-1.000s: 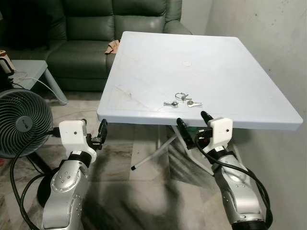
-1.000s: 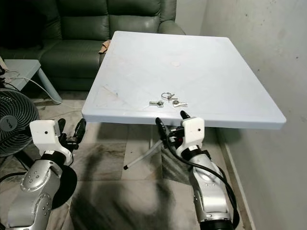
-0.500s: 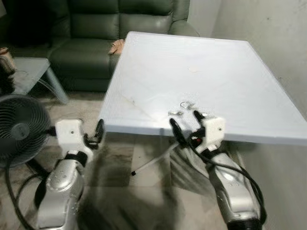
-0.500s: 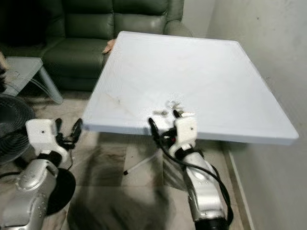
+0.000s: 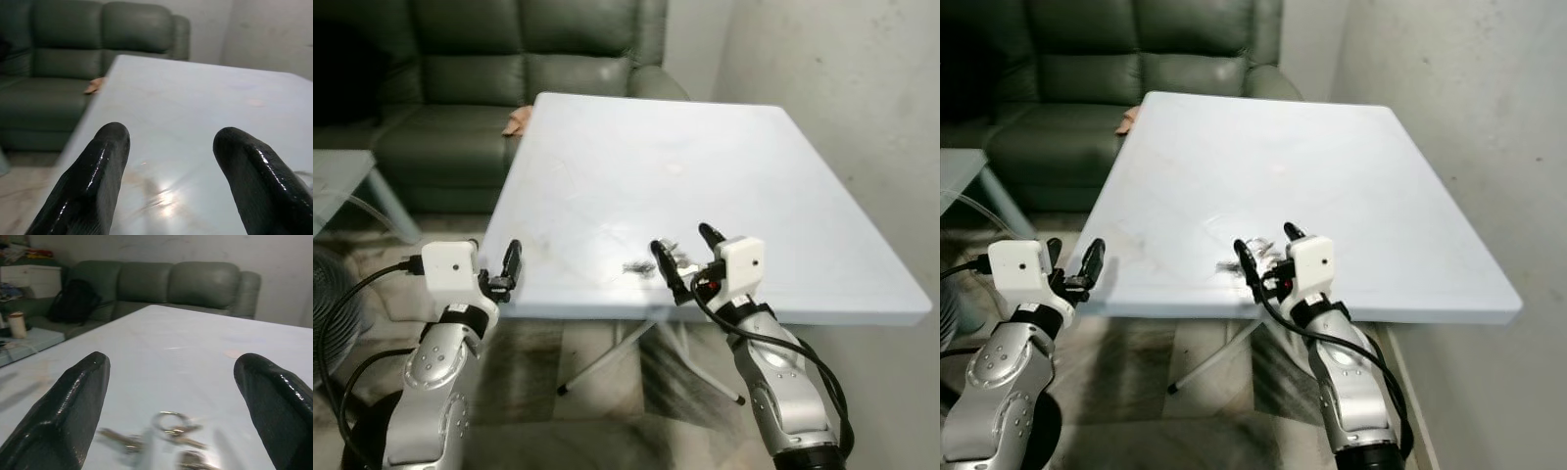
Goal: Hang keys on a hook
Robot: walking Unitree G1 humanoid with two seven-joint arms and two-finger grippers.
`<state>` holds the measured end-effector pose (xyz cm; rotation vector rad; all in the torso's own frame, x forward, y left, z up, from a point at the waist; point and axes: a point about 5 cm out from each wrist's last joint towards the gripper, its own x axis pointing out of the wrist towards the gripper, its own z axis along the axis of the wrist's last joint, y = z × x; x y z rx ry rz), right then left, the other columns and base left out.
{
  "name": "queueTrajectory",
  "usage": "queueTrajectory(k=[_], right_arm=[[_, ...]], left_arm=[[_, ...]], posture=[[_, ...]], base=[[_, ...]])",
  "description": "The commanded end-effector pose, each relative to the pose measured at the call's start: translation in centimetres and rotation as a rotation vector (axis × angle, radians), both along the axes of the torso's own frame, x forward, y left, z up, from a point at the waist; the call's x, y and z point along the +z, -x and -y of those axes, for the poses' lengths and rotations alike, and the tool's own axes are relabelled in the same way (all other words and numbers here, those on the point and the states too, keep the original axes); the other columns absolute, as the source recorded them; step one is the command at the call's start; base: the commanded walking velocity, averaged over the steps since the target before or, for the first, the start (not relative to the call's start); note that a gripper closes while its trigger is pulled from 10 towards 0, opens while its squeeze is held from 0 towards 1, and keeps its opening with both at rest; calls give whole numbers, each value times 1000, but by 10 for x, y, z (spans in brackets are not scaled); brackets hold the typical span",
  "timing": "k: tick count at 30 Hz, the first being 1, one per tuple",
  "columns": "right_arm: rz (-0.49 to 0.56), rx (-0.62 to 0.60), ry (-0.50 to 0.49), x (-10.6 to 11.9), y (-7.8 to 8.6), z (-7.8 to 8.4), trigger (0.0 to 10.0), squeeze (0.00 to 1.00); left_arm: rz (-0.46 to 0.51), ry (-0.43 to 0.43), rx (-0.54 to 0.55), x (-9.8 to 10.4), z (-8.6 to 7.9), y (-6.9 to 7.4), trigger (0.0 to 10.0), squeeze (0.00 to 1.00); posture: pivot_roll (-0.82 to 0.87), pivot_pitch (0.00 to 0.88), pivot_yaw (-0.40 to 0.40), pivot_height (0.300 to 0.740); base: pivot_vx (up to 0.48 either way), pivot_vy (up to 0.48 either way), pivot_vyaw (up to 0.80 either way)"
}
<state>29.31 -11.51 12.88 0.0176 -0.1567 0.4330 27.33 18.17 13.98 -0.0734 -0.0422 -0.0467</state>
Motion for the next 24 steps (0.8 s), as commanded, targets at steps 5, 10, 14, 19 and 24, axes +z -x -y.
queueTrajectory(k=[5,10,14,19,24], right_arm=[[5,-10,4,1,-1,7,10000,0],[6,2,15,1,-1,5,10000,0],[1,23,33,0,0,3,10000,0],[-29,7,135,-5,-5,0,10000,0],[-54,-34,166,-5,-10,0,10000,0]], left_arm=[[5,-7,-9,0,7,1,10000,0],[24,-28,3,-1,11,3,10000,0],[22,-22,-11,-5,14,5,10000,0],[9,-18,-57,-17,21,13,10000,0],[18,7,-112,-20,28,20,10000,0]], posture=[[-78,0,-20,740],[-79,0,-20,740],[-80,0,-20,740],[-81,0,-24,740],[-81,2,-28,740]], base=[[254,0,0],[0,0,0],[0,0,0],[0,0,0],[0,0,0]])
